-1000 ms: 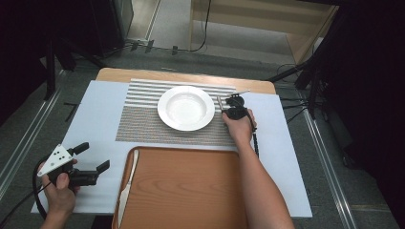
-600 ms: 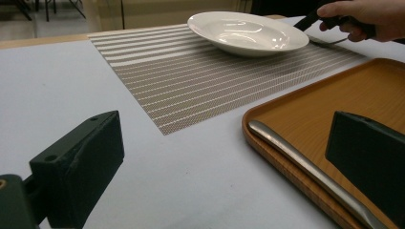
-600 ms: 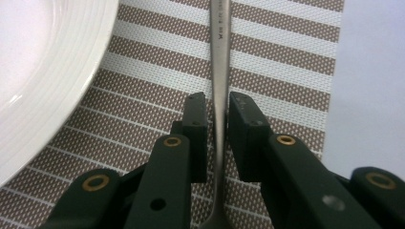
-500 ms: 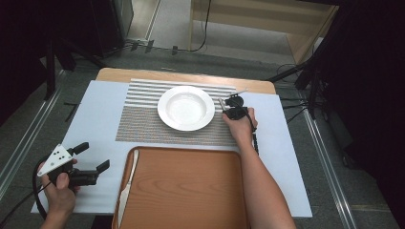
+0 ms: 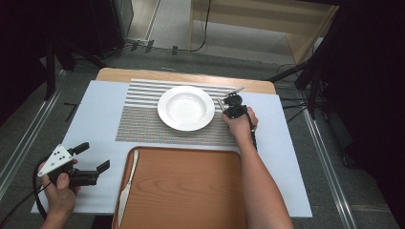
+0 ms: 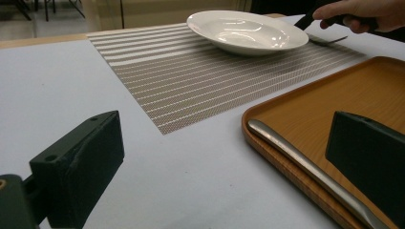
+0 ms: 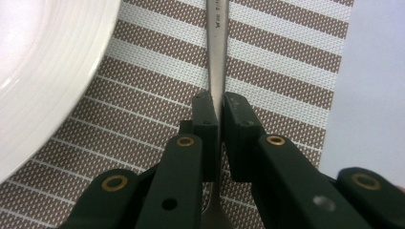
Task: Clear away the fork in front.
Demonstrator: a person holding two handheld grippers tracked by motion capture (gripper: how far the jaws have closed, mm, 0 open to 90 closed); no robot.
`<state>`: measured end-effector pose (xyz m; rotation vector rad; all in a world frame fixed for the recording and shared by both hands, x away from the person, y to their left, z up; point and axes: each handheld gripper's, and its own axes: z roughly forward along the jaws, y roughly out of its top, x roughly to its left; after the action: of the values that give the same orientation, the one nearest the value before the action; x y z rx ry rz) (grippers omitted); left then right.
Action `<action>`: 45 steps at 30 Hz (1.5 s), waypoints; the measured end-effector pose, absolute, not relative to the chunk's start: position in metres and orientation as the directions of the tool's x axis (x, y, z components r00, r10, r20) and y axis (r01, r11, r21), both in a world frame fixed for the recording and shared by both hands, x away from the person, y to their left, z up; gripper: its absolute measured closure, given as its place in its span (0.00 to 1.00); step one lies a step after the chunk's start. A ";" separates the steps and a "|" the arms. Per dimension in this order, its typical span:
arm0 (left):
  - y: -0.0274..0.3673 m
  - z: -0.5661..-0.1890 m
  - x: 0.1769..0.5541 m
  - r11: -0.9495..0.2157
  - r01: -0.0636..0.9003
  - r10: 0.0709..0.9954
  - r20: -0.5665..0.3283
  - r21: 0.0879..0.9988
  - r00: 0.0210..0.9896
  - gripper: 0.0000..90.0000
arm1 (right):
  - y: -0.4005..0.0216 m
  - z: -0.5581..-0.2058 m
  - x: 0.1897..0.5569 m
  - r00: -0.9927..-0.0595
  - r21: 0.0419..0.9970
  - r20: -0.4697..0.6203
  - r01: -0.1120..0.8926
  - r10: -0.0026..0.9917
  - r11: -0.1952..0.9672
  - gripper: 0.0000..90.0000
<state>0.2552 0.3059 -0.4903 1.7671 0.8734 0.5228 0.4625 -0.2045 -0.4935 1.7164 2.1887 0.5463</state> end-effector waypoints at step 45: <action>0.306 -0.489 0.256 -0.182 0.308 0.767 -0.061 0.934 0.639 0.00 | -0.216 -0.494 0.447 -0.294 0.517 0.049 0.825 0.954 0.228 0.96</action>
<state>0.2563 0.3060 -0.4886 1.7632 0.8717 0.5230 0.4469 -0.2156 -0.4945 1.6673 2.2265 0.6648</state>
